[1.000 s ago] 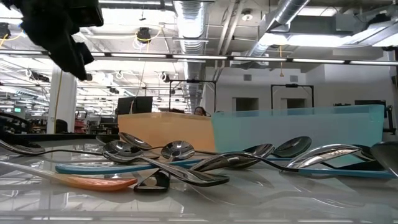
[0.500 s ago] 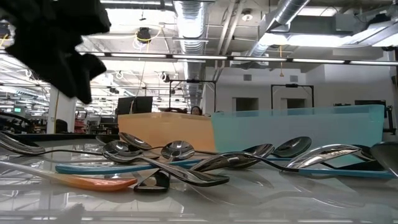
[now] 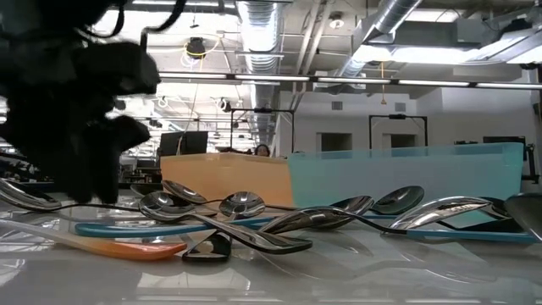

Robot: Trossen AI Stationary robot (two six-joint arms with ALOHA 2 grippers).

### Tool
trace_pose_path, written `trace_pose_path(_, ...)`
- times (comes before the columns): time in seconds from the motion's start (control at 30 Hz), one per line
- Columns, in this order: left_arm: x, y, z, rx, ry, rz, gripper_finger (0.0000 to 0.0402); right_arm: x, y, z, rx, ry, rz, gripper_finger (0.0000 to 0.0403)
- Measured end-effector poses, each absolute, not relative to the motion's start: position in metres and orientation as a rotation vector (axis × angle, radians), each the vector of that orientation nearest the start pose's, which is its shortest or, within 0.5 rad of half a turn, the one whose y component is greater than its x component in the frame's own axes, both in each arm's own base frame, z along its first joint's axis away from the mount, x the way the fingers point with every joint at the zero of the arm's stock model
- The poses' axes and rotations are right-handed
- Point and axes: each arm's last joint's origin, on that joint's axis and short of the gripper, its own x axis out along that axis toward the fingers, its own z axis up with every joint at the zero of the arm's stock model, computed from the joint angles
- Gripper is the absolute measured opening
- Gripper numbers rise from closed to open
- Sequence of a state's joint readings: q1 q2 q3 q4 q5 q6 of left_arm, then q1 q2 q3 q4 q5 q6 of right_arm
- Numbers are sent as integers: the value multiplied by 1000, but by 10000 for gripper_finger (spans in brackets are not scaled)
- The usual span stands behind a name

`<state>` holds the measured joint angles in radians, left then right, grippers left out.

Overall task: Sort silverware by color (type)
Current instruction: Put the black spoon into the pink bin

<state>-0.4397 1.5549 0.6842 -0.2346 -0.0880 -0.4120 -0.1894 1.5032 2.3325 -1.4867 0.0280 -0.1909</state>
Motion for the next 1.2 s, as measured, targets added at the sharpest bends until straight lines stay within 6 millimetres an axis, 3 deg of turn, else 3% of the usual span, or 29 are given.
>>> trace_pose_path(0.2, 240, -114, 116, -45, 1172, -75, 129, 196, -38, 529, -129, 678, -145, 198)
trace_pose_path(0.27, 240, -114, 116, -55, 1174, -68, 106, 196, -38, 529, -129, 678, -145, 198)
trace_pose_path(0.4, 238, -113, 119, -87, 1173, -45, 23, 196, -38, 529, -129, 680, -145, 198)
trace_pose_path(0.57, 239, -114, 122, -133, 1175, -16, 5, 194, -38, 527, -126, 706, -142, 198)
trace_pose_path(0.7, 242, -116, 138, -151, 1159, -32, 2, 192, -38, 524, -123, 737, -138, 198)
trace_pose_path(0.93, 229, -109, 168, -136, 1172, 2, 1, 191, -38, 523, -121, 750, -139, 198)
trace_pose_path(1.2, 215, -95, 212, -201, 914, 193, 0, 191, -37, 524, -123, 748, -135, 198)
